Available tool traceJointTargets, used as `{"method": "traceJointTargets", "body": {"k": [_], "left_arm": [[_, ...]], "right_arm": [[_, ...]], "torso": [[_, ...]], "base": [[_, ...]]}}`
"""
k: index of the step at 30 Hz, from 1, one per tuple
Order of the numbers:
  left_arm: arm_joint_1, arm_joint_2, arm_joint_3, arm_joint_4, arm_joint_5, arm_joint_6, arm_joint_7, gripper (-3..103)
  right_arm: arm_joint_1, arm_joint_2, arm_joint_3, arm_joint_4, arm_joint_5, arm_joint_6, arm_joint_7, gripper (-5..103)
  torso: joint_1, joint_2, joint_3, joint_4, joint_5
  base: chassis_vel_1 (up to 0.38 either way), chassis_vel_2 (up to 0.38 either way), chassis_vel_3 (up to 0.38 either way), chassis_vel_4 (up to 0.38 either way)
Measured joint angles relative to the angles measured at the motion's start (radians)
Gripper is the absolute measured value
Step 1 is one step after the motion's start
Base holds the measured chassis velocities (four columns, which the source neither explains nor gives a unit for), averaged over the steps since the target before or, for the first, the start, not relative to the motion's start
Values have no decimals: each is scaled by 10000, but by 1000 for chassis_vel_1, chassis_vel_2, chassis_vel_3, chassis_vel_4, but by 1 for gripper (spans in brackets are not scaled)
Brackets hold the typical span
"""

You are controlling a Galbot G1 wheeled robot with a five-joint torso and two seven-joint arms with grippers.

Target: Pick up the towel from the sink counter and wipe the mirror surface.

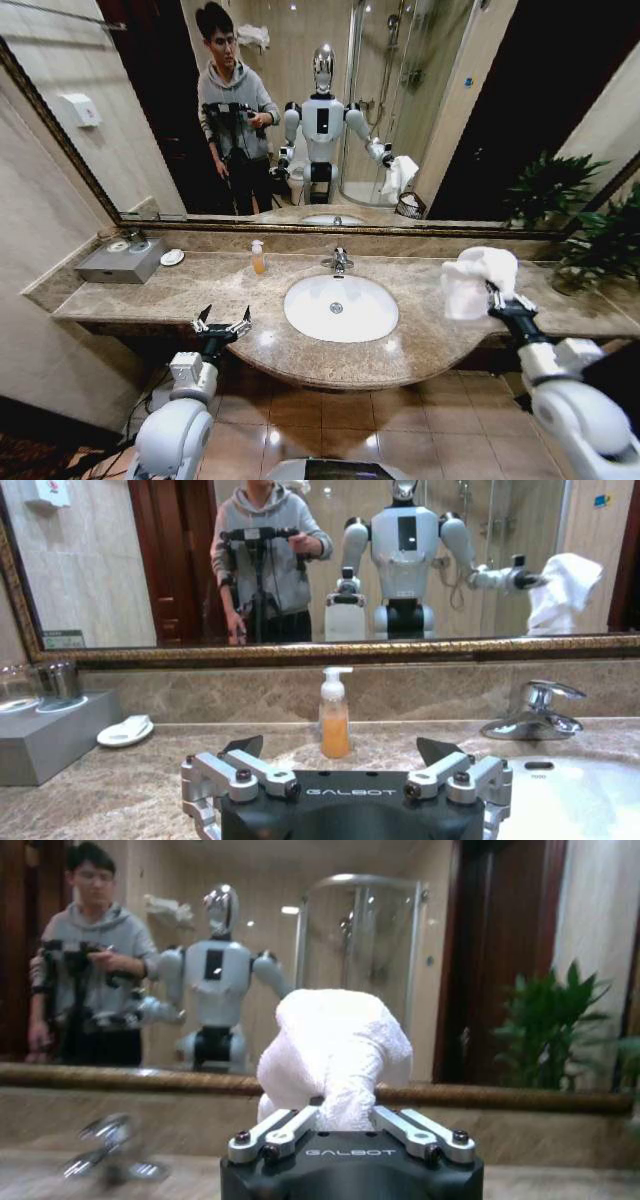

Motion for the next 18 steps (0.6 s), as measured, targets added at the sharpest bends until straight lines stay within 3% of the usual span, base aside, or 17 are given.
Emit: {"method": "traceJointTargets", "body": {"k": [7,10,18], "left_arm": [[0,1,0,0,0,0,0,100],[0,1,0,0,0,1,0,100],[2,0,1,0,-1,0,1,100]], "right_arm": [[1034,52,-1608,-243,-588,-244,228,9],[2304,-523,-2504,-862,-504,-851,510,9],[4382,-1422,-3726,-3284,-469,-887,587,9]], "torso": [[0,0,1,5,6],[4,-2,2,10,1],[4,-2,3,3,6]], "base": [[0,0,0,0],[0,0,0,0],[0,0,0,0]]}}
